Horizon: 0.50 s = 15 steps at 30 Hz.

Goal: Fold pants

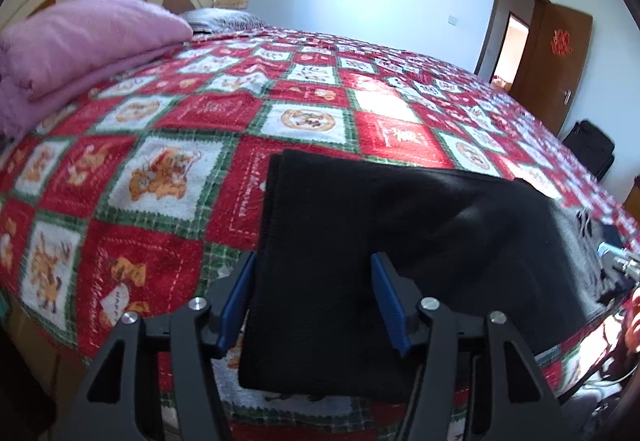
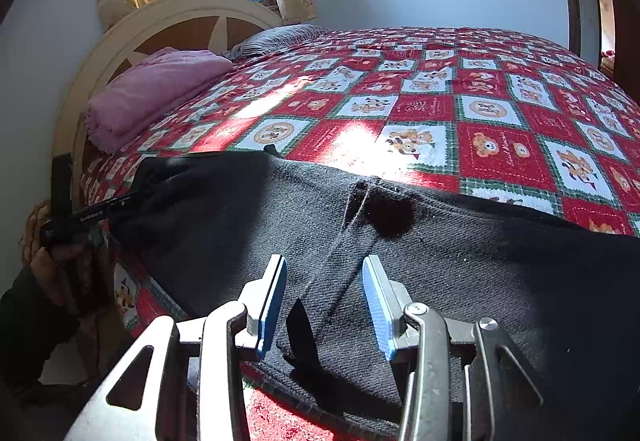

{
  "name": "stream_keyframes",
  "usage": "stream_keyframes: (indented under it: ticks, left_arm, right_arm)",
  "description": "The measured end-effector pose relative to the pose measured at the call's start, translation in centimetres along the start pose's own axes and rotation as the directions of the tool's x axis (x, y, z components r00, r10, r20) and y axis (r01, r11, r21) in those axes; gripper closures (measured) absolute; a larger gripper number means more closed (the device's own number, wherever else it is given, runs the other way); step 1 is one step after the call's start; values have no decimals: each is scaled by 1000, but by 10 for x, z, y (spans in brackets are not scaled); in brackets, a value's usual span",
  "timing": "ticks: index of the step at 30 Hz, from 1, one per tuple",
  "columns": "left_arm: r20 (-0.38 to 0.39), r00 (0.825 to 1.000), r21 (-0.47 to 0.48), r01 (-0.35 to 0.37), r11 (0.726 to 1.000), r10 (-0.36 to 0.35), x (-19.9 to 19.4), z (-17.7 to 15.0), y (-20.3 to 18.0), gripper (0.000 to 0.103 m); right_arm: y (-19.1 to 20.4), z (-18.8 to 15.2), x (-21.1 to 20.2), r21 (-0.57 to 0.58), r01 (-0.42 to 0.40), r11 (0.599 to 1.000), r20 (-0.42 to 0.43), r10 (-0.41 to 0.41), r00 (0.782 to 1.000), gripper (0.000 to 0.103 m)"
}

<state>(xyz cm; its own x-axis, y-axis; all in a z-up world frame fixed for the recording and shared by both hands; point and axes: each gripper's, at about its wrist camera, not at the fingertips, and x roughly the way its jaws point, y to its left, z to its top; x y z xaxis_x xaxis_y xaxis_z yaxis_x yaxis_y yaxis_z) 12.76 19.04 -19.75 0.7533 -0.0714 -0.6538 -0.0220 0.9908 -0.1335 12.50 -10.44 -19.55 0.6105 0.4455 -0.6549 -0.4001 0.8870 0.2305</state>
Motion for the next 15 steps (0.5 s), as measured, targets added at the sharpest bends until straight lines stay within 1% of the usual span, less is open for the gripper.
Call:
stream_keyframes:
  ticks: [1, 2, 3, 4, 5, 6, 7, 8, 9, 10, 11, 12, 15]
  left_arm:
    - [3, 1000, 9, 1, 1000, -1, 1, 0, -2, 43]
    - [-15, 1000, 14, 7, 1000, -7, 6, -2, -3, 33]
    - [-32, 999, 4, 22, 1000, -22, 10, -3, -1, 29]
    - [-26, 999, -11, 37, 999, -38, 11, -4, 2, 30]
    - [-19, 999, -6, 40, 999, -40, 9, -4, 3, 36]
    - [-18, 999, 16, 28, 999, -28, 7, -4, 1, 41]
    - [-15, 1000, 32, 23, 999, -22, 4, -2, 0, 55]
    - [-13, 999, 25, 36, 999, -35, 0, 1, 1, 62]
    - [-13, 999, 18, 40, 999, -39, -4, 3, 2, 65]
    - [-18, 999, 26, 41, 999, -40, -6, 5, -1, 73]
    - [-20, 999, 50, 41, 998, -40, -11, 8, -6, 77]
    - [-12, 999, 63, 42, 997, -41, -15, 10, -10, 77]
    - [9, 996, 54, 92, 994, -92, -25, 17, -14, 77]
  right_arm:
    - [-1, 0, 0, 2, 3, 1000, -1, -3, 1000, 61]
    - [-1, 0, 0, 5, 6, 1000, 0, -6, 1000, 61]
    - [-1, 0, 1, 9, 5, 1000, 0, -5, 1000, 61]
    - [-1, 0, 0, 12, 5, 1000, -1, -5, 1000, 61]
    - [0, 0, 0, 11, 7, 1000, 0, -7, 1000, 61]
    - [0, 0, -2, 9, 11, 1000, 4, -11, 1000, 61]
    - [1, 0, -5, 9, 14, 1000, 13, -14, 1000, 61]
    - [1, 1, -7, 10, 14, 1000, 20, -14, 1000, 61]
    - [1, 1, -9, 11, 16, 1000, 24, -16, 1000, 61]
    - [1, 2, -12, 11, 21, 1000, 30, -22, 999, 61]
    - [0, 2, -14, 10, 28, 1000, 35, -28, 999, 60]
    - [0, 3, -15, 9, 34, 999, 41, -34, 999, 60]
    - [-1, 3, -17, 15, 44, 999, 49, -45, 998, 57]
